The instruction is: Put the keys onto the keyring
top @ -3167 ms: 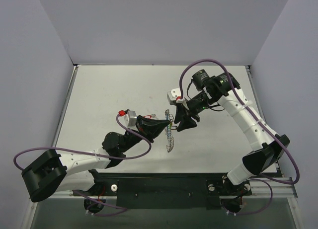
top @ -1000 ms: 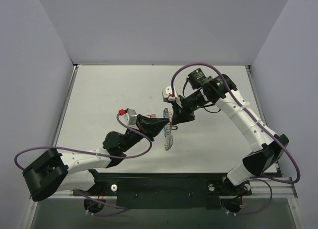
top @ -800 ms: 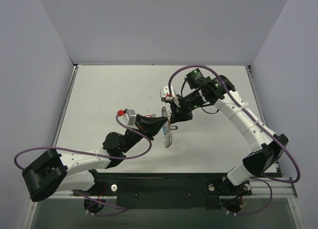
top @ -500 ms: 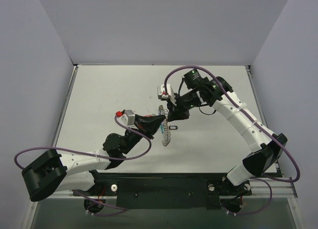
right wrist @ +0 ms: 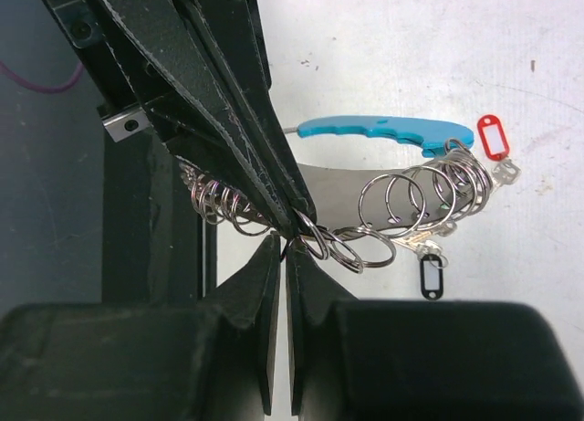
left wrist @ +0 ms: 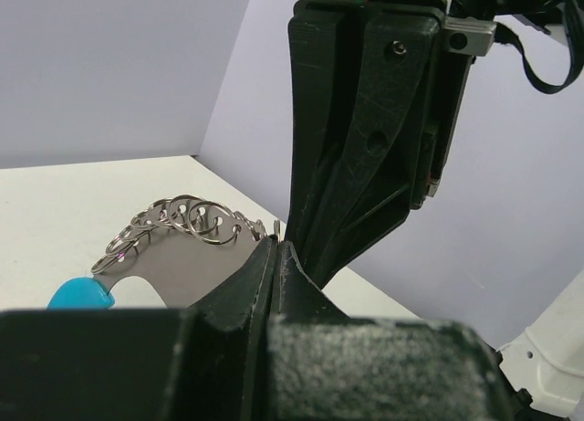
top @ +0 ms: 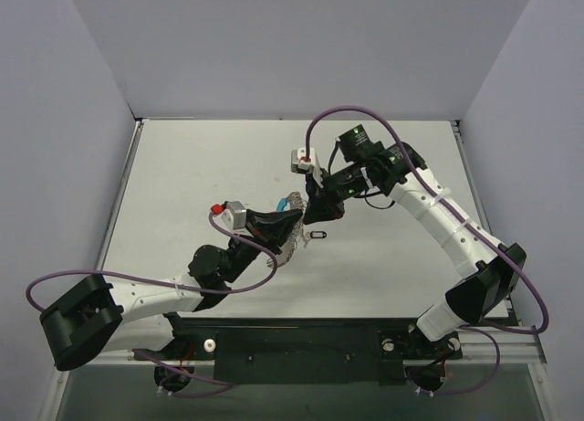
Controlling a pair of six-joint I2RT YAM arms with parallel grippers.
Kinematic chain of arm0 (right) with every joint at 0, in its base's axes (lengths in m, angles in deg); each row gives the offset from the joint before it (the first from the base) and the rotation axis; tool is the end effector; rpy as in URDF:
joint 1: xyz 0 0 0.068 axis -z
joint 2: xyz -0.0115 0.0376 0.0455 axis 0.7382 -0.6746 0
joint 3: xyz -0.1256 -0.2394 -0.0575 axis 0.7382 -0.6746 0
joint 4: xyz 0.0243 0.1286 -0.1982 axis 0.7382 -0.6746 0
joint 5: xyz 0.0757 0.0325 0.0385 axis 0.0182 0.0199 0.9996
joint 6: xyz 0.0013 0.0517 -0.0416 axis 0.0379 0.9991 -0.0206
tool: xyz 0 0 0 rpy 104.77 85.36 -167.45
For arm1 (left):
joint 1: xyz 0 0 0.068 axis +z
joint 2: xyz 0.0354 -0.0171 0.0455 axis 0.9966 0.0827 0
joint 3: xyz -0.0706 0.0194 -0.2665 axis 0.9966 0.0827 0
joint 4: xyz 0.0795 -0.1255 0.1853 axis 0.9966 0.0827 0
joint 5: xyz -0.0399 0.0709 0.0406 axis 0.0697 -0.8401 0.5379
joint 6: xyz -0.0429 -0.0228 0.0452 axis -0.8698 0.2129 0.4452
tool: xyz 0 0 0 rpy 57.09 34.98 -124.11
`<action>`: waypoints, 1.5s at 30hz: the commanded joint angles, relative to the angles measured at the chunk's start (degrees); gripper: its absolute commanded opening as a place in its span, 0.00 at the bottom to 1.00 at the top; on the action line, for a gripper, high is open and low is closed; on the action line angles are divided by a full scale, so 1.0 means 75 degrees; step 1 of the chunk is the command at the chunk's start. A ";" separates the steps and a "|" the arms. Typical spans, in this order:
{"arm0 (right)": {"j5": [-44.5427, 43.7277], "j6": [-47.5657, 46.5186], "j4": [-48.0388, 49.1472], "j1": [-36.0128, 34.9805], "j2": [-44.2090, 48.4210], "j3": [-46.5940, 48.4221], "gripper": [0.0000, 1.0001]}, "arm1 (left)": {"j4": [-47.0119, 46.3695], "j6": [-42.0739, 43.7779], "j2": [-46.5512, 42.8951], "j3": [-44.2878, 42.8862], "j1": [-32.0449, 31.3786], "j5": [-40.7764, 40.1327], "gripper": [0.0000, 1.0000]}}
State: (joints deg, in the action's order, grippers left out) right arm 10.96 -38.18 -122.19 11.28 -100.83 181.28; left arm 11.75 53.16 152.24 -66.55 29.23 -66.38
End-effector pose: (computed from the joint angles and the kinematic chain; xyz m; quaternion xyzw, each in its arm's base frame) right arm 0.2212 0.2131 0.3846 -0.6202 0.5746 0.4016 0.3519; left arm 0.1331 -0.1839 0.2972 0.0912 0.5308 -0.5091 0.6714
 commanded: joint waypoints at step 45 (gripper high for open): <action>0.0299 -0.0272 -0.0123 0.0140 0.0704 -0.0833 0.23 | -0.3031 -0.0478 -0.0100 -0.0014 0.0287 0.1417 0.00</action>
State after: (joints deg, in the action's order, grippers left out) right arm 14.06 -39.19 -122.61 13.71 -95.05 174.72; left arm 11.31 50.32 151.36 -65.35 31.00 -56.08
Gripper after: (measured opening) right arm 0.236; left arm 0.028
